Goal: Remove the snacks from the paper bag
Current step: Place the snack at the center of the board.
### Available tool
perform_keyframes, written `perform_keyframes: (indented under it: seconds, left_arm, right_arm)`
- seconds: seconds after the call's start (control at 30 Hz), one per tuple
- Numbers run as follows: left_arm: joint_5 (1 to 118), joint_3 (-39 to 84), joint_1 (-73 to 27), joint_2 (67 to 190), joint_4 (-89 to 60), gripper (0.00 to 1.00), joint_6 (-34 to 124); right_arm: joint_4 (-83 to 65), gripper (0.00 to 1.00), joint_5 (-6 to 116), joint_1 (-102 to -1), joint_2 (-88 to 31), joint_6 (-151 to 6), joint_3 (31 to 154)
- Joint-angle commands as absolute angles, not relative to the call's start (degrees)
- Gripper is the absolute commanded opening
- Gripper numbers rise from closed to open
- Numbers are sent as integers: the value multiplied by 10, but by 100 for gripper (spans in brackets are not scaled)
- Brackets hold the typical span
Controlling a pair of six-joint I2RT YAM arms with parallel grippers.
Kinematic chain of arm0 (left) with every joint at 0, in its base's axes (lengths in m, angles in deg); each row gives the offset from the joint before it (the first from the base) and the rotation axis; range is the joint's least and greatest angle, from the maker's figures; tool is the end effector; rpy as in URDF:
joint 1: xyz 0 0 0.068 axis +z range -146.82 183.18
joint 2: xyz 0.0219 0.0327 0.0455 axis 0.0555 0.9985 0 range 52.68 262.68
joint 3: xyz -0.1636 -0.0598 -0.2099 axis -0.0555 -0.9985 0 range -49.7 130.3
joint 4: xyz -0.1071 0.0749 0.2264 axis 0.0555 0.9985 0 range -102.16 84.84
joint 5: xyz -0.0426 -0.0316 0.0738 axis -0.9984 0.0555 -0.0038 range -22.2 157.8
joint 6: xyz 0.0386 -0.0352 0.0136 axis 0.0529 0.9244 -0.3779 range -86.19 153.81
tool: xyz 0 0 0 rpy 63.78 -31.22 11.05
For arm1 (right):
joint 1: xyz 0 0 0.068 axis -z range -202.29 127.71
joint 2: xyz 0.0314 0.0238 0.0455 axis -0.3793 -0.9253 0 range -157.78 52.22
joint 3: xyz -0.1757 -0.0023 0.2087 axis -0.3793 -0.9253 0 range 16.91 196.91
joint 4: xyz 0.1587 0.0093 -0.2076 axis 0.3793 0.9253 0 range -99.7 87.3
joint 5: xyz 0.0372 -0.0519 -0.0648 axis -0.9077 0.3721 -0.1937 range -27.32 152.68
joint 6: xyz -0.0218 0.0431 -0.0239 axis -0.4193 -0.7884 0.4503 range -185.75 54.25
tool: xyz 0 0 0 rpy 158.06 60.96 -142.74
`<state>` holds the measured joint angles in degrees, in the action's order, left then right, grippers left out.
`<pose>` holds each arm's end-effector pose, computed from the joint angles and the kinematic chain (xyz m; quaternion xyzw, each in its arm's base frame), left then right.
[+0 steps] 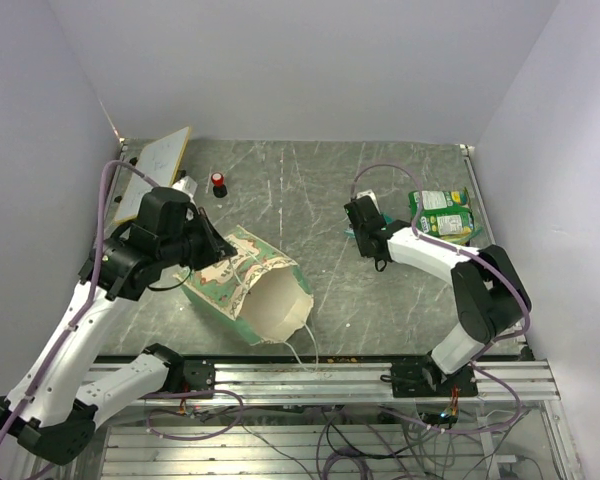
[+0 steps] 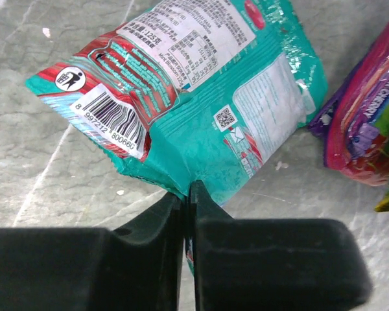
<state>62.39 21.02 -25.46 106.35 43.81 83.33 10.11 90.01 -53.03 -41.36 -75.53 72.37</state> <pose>0.1435 -0.0822 0.3865 -0.1433 0.8900 -0.3046 0.3075 0.2855 0.1508 0.1834 -0.1057 0.9302 -0.1200 0.3304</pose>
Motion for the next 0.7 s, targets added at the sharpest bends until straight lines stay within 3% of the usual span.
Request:
perform_keyframes:
  seconds: [0.0,0.23,0.3,0.43,0.67]
  left_arm:
    - [619,214,-252,1038,492,7,818]
    - [692,213,-252,990,599,7,819]
    - [714,220,-252,979,619,7,824]
    - [752,240,-252,975,647,7,829]
    - [826,306,-252,1000,690,7,822]
  right_arm:
    - [106,11,867,-530,-423,-782,735]
    - [93,57,830,-530,-354,-744,756]
    - [94,65,807,-530,-337,-738,766]
    - [87,71,716,-531,-309,-735,780]
    - [-11,72,559,-574,-259,-732,750]
